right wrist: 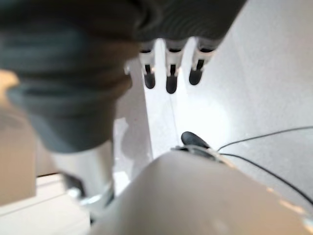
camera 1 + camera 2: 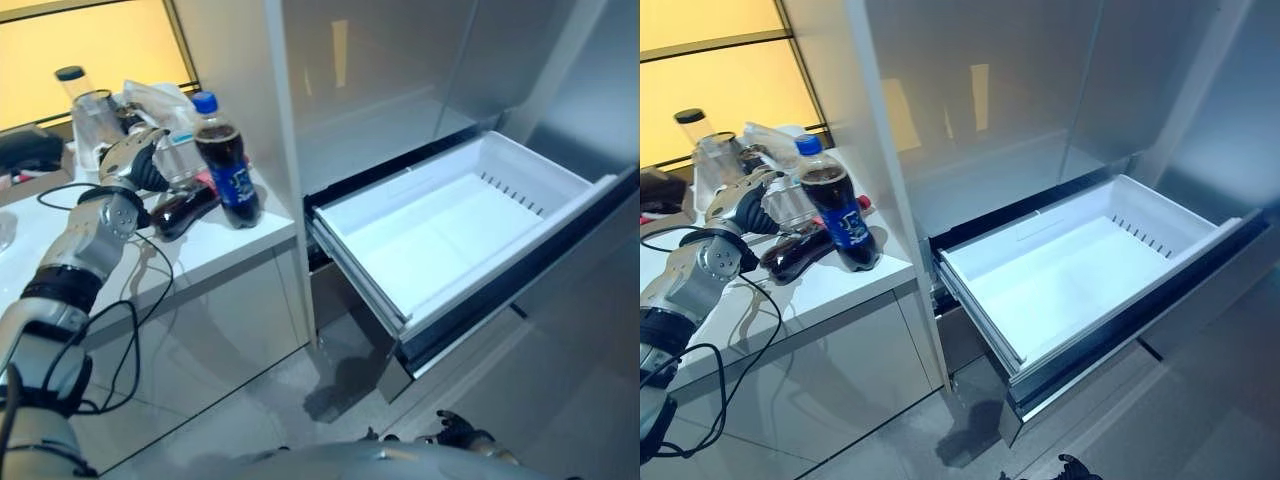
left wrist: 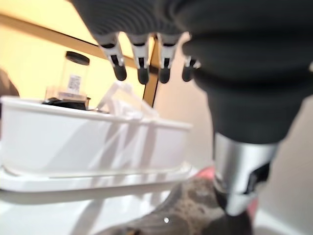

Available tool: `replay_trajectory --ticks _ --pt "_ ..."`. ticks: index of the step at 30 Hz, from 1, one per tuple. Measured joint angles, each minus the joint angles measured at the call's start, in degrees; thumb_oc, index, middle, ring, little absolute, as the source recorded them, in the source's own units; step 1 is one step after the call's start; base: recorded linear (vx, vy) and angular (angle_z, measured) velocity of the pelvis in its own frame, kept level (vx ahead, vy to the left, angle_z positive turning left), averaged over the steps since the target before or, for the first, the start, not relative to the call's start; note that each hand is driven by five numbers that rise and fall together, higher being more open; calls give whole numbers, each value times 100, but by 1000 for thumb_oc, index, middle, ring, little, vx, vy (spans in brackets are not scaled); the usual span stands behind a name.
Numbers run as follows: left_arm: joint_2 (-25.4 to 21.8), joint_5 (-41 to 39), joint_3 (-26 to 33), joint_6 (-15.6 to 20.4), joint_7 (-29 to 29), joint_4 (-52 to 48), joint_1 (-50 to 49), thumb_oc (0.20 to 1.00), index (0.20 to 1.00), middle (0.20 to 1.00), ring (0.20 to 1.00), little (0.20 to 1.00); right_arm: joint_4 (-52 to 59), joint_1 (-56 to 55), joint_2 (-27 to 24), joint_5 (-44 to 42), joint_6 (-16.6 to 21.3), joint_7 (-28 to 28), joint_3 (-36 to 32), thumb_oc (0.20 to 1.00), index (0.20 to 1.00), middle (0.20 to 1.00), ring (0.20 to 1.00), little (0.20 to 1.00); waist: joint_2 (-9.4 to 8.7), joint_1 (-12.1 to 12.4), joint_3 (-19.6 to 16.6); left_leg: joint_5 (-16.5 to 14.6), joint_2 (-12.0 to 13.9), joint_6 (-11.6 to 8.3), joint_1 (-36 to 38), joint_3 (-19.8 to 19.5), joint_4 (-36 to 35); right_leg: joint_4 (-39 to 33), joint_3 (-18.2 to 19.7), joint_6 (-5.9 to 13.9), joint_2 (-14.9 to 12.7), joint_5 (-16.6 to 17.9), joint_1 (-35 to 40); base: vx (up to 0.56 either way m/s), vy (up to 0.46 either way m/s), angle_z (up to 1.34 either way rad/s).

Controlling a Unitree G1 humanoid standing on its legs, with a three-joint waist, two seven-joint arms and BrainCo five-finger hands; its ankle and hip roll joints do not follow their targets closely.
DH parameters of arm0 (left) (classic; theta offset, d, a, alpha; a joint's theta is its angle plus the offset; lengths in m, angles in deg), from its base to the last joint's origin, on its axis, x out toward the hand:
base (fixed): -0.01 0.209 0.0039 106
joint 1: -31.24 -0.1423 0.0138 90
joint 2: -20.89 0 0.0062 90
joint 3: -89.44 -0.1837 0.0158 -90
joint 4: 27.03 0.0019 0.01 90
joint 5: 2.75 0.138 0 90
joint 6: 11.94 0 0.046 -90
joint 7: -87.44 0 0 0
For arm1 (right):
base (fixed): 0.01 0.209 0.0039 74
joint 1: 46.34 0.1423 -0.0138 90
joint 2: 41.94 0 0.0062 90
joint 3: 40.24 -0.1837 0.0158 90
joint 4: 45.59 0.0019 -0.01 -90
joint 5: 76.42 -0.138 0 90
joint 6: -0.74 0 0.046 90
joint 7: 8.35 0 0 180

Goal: Take the drinks into the refrigerator

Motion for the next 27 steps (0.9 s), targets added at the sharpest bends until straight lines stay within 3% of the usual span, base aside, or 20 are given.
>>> replay_trajectory --ticks 8,14,27 --pt "333 -160 -413 25 -516 1297 679 1000 1000 1000 1000 1000 -85 89 -44 -95 -1 -66 151 1000 1000 1000 1000 1000 87 -126 -41 -19 18 -22 53 76 0 1 65 -13 24 -2 -5 15 -2 -4" --pt "667 -152 -635 45 -760 1692 773 1000 1000 1000 1000 1000 -175 168 -55 -98 -6 -108 180 1000 1000 1000 1000 1000 146 -133 -82 -24 34 -28 47 108 -2 26 118 -31 43 6 -28 22 -1 -5" --pt "674 -349 61 61 -1066 2609 287 1000 1000 1000 1000 1000 -299 206 -76 -205 -51 -171 157 1000 1000 1000 1000 1000 222 -112 -196 -40 77 -51 38 215 -2 26 209 -57 95 24 -98 20 0 -4"
